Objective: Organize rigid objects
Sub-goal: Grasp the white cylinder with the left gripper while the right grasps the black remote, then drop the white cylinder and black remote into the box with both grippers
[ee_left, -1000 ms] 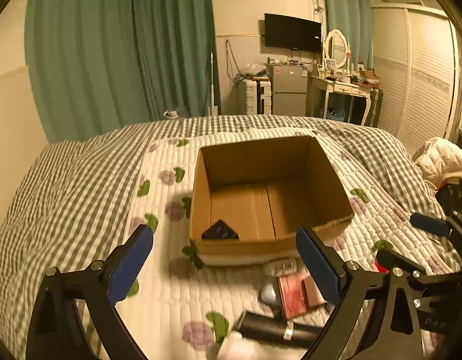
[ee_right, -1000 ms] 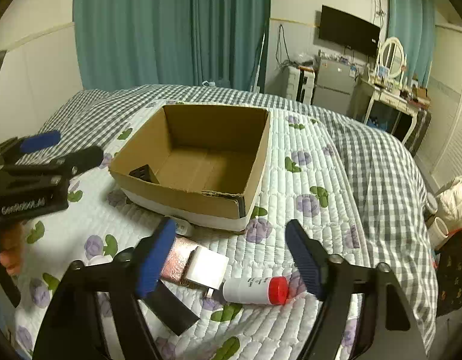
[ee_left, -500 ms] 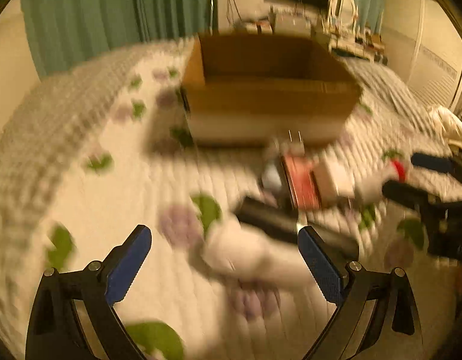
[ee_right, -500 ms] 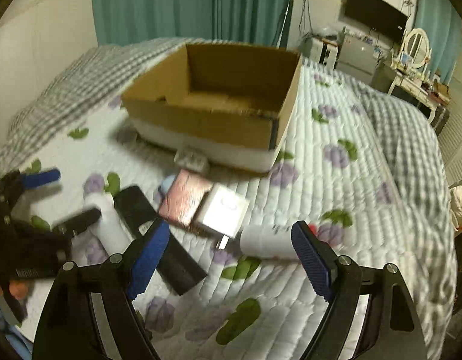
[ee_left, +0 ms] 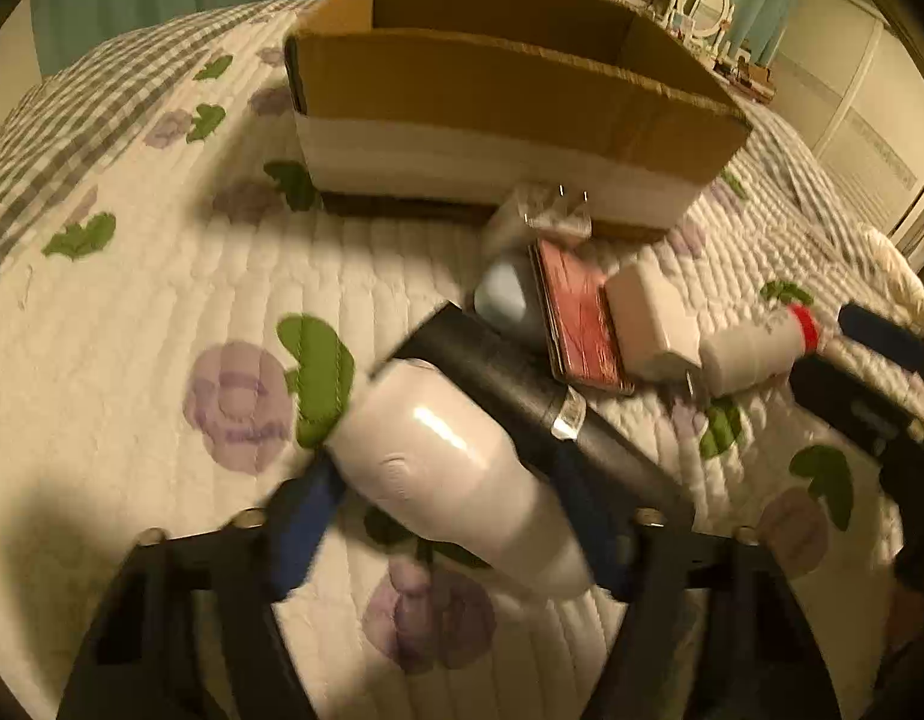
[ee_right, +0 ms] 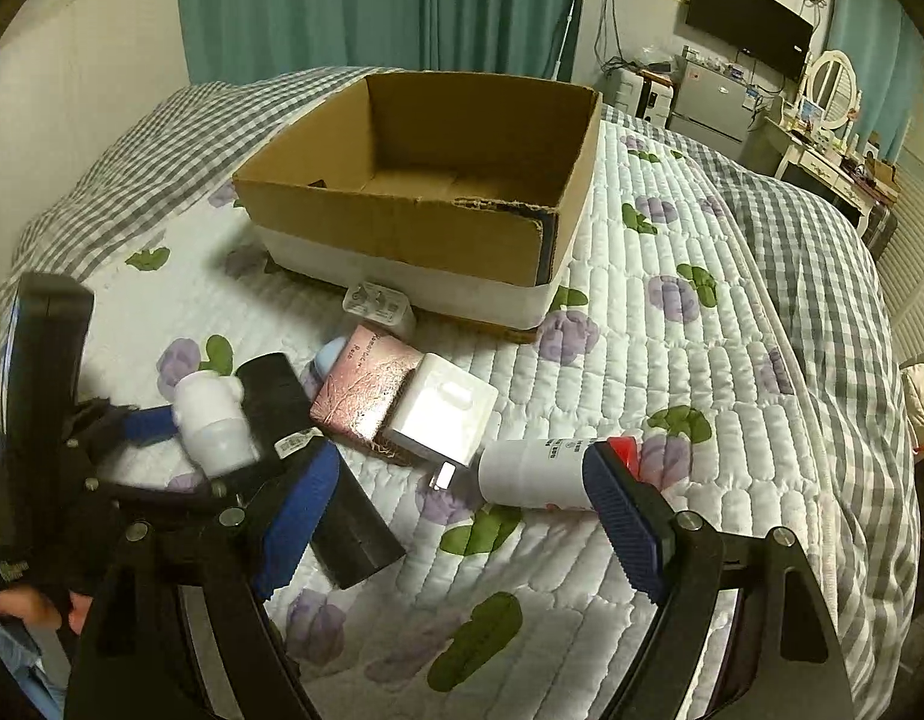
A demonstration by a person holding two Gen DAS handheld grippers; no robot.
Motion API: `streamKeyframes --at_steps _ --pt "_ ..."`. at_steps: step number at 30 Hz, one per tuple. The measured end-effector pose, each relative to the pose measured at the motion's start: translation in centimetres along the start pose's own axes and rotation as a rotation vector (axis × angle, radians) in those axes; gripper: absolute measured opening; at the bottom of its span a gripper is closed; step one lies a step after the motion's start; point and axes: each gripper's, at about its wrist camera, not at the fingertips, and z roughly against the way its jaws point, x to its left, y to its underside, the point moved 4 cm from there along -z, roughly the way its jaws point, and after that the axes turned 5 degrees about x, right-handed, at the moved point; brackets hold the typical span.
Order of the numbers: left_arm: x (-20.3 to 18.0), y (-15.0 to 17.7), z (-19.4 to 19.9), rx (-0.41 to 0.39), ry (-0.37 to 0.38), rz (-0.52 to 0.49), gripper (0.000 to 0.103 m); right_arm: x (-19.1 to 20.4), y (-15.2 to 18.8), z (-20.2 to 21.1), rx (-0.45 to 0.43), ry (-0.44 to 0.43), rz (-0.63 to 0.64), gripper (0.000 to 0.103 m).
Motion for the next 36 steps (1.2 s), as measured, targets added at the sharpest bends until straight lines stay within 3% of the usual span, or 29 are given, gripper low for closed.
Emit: streamKeyframes --at_steps 2,7,11,13,16,19,23,27,30,36 --pt "0.4 -0.4 0.9 -0.016 0.007 -0.002 0.054 0.1 -0.1 0.0 0.003 -0.004 0.001 0.084" --pt "1.7 -1.3 4.4 -0.101 -0.059 -0.055 0.053 1.7 -0.3 -0.2 0.02 -0.031 0.036 0.084" --pt "2.7 -2.1 6.2 -0.138 -0.105 -0.083 0.053 4.5 -0.2 -2.0 0.086 -0.081 0.07 0.082" --pt "3.5 -2.2 6.6 -0.144 -0.132 -0.083 0.053 6.2 -0.3 -3.6 0.123 -0.114 0.094 0.078" --pt "4.4 -2.3 6.9 -0.15 -0.158 -0.085 0.053 7.8 -0.5 -7.2 0.208 -0.126 0.1 0.054" --pt "5.1 -2.3 7.0 -0.156 -0.152 -0.081 0.053 8.7 -0.4 -9.6 0.261 -0.131 0.09 0.051" --pt "5.4 -2.1 7.3 -0.164 -0.141 -0.073 0.053 9.6 -0.2 -9.0 0.224 -0.082 0.135 0.045" --pt "5.3 -2.1 8.1 -0.184 -0.146 -0.076 0.053 10.3 0.1 -5.9 0.131 -0.106 0.149 0.036" --pt "5.0 -2.2 8.8 -0.198 -0.148 -0.079 0.053 10.5 -0.1 -3.6 0.052 -0.1 0.148 0.022" --pt "4.4 -3.4 10.1 -0.232 -0.156 -0.095 0.053 9.8 -0.6 -0.8 -0.025 -0.118 0.103 0.018"
